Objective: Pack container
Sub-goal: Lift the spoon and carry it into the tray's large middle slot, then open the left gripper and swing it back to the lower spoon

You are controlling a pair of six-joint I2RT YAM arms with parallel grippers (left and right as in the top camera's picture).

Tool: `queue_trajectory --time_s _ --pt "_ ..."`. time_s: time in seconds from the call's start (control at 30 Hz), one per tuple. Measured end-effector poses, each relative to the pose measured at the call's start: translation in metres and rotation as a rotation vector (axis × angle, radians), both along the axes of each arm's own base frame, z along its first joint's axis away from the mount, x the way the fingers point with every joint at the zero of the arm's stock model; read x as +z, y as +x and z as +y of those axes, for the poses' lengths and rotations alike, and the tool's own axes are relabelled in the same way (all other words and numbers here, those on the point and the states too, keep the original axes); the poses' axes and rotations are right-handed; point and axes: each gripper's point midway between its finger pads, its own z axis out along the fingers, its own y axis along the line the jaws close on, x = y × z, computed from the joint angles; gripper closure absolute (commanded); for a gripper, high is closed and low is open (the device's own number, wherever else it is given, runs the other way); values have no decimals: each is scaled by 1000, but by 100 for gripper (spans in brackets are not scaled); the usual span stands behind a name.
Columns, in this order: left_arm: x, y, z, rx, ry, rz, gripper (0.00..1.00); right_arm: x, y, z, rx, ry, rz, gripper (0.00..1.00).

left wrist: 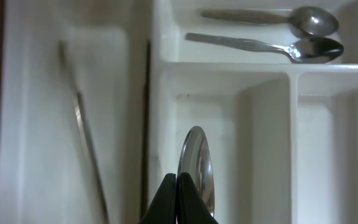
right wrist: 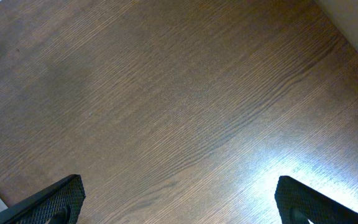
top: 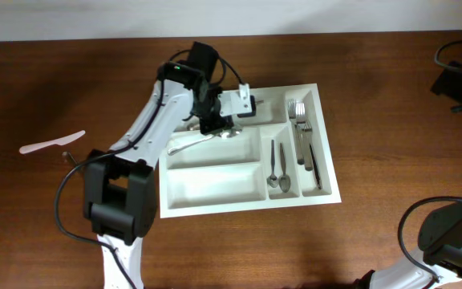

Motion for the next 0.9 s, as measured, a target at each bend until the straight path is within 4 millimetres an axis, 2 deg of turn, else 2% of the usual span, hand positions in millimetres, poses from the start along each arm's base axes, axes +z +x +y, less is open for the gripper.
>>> queue_trajectory --time_s 0.1,0.2,0.27,0.47,0.57,0.63,0.73,0.83,0.9 --pt "-4 -2 -3 -24 5 0 98 0 0 0 0 0 0 1" --pt "-11 -4 -2 -38 14 13 76 0 0 0 1 0 0 1" --pt "-18 -7 0 -45 24 37 52 0 0 0 1 0 0 1" --pt "-26 -10 5 -25 57 65 49 0 0 0 0 0 0 1" --pt "-25 -13 14 62 108 115 47 0 0 0 0 0 0 1" --pt "-16 -13 23 150 149 153 47 0 0 0 1 0 0 1" --pt "13 -5 40 310 200 168 54 0 0 0 1 1 -1 1" --pt "44 7 67 491 241 156 55 0 0 0 1 2 -1 1" --pt "54 14 89 620 266 157 54 0 0 0 1 2 -1 1"
